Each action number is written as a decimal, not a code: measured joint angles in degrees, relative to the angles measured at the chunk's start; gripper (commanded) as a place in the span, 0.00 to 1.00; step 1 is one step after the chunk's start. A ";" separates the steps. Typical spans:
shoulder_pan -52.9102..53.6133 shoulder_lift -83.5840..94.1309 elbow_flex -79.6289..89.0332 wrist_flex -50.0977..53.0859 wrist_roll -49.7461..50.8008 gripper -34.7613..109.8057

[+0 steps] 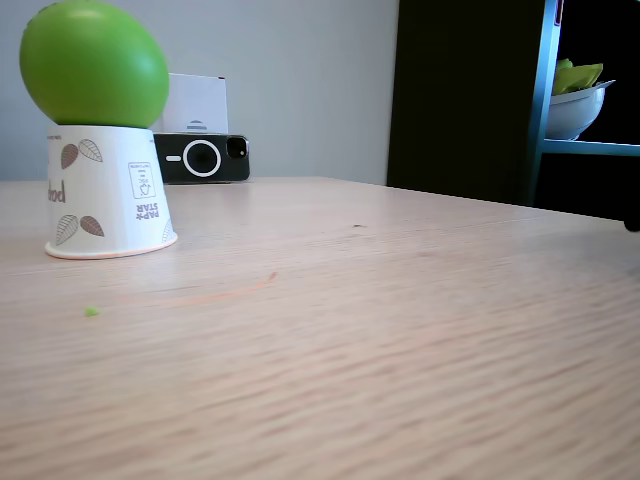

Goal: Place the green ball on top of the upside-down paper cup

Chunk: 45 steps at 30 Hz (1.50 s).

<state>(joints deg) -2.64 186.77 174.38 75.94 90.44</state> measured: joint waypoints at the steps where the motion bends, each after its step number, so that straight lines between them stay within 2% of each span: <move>1: 0.00 0.97 0.97 0.44 0.00 0.24; 21: 0.00 3.52 3.87 3.25 -5.98 0.24; 45: -0.35 3.52 3.87 3.34 -6.06 0.24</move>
<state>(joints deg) -2.99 190.28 178.24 79.28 84.38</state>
